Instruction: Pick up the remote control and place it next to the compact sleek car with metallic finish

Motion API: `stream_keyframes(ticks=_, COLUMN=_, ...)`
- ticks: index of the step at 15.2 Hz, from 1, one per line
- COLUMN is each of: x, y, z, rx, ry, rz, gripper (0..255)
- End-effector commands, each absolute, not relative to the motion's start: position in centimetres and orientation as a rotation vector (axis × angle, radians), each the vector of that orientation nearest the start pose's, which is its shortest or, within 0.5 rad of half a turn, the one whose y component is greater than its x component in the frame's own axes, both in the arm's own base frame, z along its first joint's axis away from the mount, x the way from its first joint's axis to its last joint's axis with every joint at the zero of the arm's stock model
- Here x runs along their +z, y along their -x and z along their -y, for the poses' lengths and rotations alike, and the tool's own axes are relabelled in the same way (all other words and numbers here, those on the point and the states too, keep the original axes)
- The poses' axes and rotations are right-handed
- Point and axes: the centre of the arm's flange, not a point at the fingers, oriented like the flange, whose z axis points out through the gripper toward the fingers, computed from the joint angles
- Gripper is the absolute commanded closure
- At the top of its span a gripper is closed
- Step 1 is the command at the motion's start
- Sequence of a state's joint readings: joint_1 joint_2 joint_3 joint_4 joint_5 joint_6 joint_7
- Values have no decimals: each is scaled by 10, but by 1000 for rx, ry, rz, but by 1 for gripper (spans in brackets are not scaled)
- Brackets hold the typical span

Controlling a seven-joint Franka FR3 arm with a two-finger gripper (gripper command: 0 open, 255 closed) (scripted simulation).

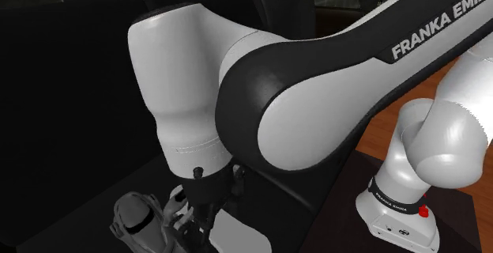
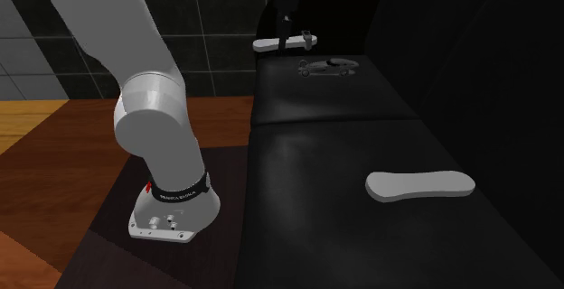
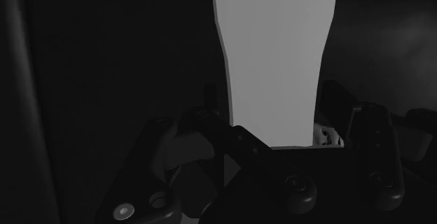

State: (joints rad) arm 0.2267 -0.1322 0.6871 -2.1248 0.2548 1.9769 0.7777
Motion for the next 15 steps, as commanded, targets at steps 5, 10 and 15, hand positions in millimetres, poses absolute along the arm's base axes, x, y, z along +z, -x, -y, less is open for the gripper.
stream_keyframes(ticks=5, x=452, y=-294, z=-501, rx=211, ry=3065, rz=34, gripper=255)
stream_keyframes(ticks=10, x=453, y=-294, z=-567, rx=211, ry=3065, rz=34, gripper=255)
stream_keyframes(ticks=15, x=432, y=-294, z=-577, rx=211, ry=3065, rz=34, gripper=255)
